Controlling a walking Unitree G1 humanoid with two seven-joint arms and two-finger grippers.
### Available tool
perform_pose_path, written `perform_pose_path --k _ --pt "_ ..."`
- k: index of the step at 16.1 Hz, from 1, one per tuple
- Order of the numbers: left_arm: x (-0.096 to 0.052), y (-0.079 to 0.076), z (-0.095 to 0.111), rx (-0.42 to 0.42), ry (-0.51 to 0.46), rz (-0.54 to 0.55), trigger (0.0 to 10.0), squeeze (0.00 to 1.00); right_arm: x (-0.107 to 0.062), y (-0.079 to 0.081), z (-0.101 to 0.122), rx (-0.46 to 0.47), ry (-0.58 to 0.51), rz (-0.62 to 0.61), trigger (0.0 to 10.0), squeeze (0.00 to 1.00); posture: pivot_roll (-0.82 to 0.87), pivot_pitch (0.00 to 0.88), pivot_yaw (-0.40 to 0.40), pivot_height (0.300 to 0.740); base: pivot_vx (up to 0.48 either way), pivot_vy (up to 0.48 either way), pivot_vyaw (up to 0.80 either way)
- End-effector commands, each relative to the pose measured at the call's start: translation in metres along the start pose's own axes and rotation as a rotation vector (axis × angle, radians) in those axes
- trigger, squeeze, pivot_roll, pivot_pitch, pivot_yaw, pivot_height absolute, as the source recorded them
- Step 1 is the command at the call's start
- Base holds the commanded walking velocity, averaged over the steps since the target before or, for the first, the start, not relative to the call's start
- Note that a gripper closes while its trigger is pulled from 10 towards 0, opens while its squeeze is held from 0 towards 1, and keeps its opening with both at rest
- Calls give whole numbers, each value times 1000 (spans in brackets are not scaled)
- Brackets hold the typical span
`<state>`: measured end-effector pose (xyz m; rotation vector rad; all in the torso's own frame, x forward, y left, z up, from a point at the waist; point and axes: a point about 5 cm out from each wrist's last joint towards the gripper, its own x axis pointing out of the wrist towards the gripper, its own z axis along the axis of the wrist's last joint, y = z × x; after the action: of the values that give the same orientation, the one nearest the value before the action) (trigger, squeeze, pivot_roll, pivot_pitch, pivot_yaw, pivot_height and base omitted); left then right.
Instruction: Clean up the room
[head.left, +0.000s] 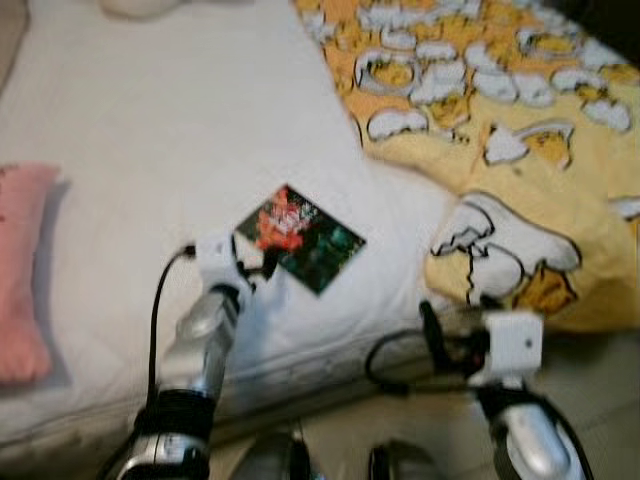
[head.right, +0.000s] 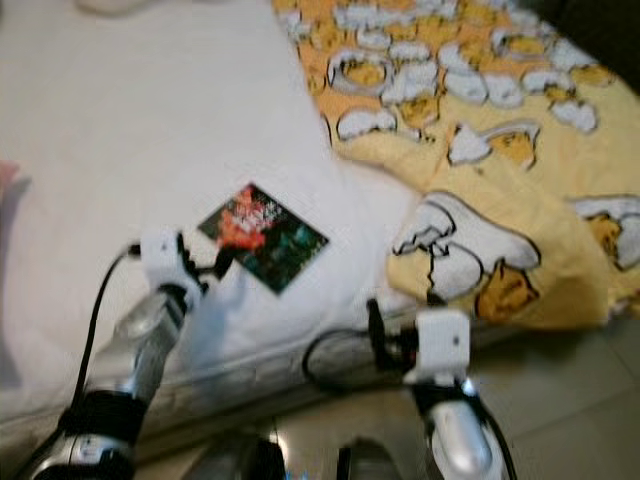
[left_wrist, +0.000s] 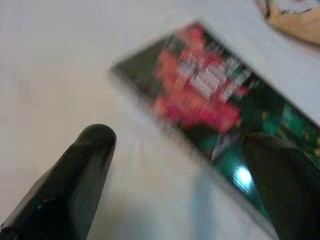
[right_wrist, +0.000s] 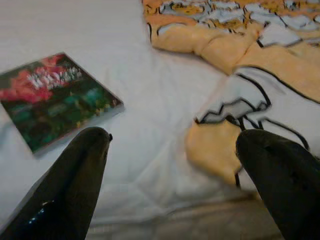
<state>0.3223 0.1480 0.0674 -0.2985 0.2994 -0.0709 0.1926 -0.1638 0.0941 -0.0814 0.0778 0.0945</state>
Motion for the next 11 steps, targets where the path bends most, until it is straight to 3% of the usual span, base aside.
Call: perform_pose_path --k 1,5,7,11 --pt "5 -7 -7 -84 48 -5 10000 0 -4 -6 1 -15 3 -14 10000 0 -169 205 19 732 0 0 0" --pt "12 -11 -18 -292 105 -16 10000 0 -15 -11 -3 -36 18 -12 10000 0 -186 209 14 732 0 0 0" --pt "18 -24 -9 -308 75 -76 10000 0 -18 -10 -4 -38 23 -6 10000 0 -188 210 12 732 0 0 0" --pt "27 -29 -5 -314 81 -78 10000 0 -20 -8 -5 -33 28 1 10000 0 -194 220 11 732 0 0 0"
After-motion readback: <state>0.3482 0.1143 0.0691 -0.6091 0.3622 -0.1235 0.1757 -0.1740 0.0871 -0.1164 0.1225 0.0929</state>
